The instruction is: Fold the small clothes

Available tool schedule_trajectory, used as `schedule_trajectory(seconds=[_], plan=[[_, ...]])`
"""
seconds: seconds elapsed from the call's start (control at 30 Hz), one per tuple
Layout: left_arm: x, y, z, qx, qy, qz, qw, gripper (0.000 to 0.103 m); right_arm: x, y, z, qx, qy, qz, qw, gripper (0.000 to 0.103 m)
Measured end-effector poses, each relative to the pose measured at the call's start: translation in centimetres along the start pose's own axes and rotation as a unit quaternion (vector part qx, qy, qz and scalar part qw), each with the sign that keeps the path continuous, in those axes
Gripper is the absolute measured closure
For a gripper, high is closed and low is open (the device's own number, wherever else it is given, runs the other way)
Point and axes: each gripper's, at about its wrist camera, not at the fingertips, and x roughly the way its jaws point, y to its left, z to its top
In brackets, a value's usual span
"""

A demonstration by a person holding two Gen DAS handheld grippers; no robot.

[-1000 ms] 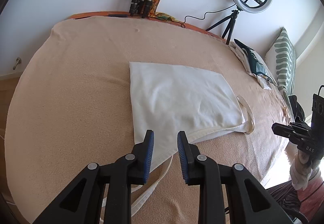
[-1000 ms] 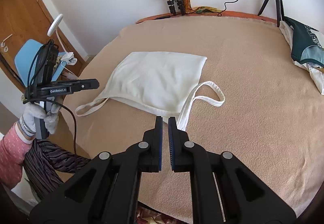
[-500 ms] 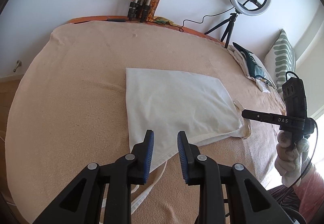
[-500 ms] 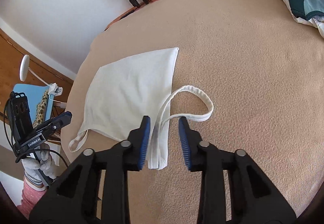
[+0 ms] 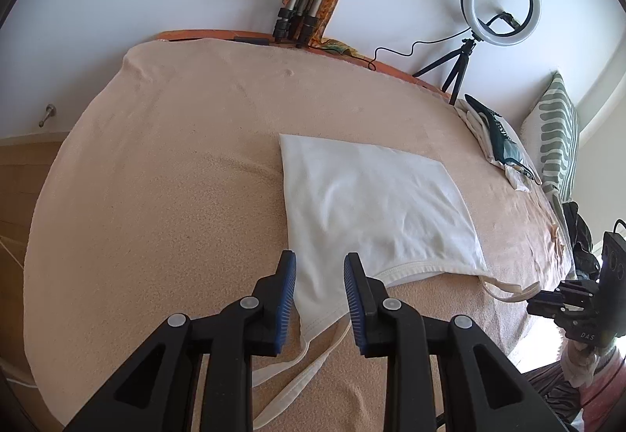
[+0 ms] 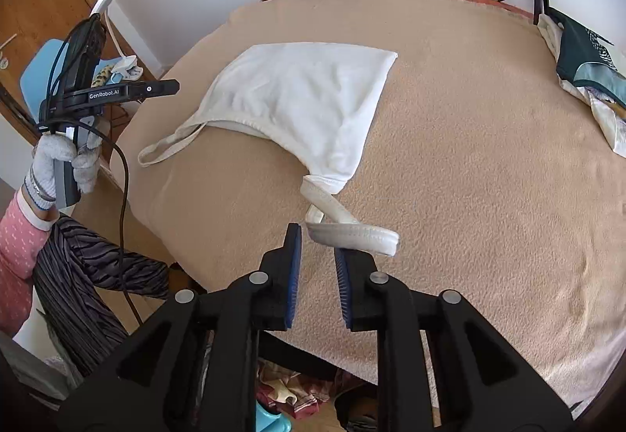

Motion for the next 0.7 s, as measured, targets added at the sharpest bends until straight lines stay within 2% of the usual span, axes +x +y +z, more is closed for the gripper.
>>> schedule_trajectory(seconds=[0.1, 0.2, 0.23, 0.33, 0.47, 0.57, 0.7], plan=[[0.2, 0.5, 0.3, -0.014, 0.002, -0.003, 0.9999, 0.075, -1.6, -0.7, -0.7, 0.016, -0.009, 0.01, 1.0, 0.082], [0.9, 1.0, 0.7, -0.034, 0.009, -0.014, 0.9993, 0.069, -2.6, -2.4, 0.4, 0.059, -0.043, 0.016, 0.997, 0.056], [1.2, 1.3, 0.8, -0.046, 0.014, -0.025, 0.9985, 0.068, -2.4, -3.0, 1.1, 0.073, -0.055, 0.018, 0.996, 0.052], [2.3, 2.4, 1.2, -0.086, 0.028, -0.048, 0.9948, 0.068, -1.0, -5.0, 3.1, 0.12, -0.077, 0.033, 0.989, 0.052], [3.3, 3.9, 1.7, -0.131, 0.037, -0.075, 0.9878, 0.066, 2.7, -7.6, 4.8, 0.195, -0.076, 0.075, 0.975, 0.052], [4.1, 4.8, 1.8, -0.157, 0.048, -0.088, 0.9825, 0.065, 5.0, -8.7, 5.5, 0.219, -0.067, 0.078, 0.97, 0.052], [5.4, 5.3, 2.0, -0.174, 0.064, -0.101, 0.9776, 0.065, 7.0, -9.5, 6.3, 0.241, -0.053, 0.104, 0.963, 0.052]])
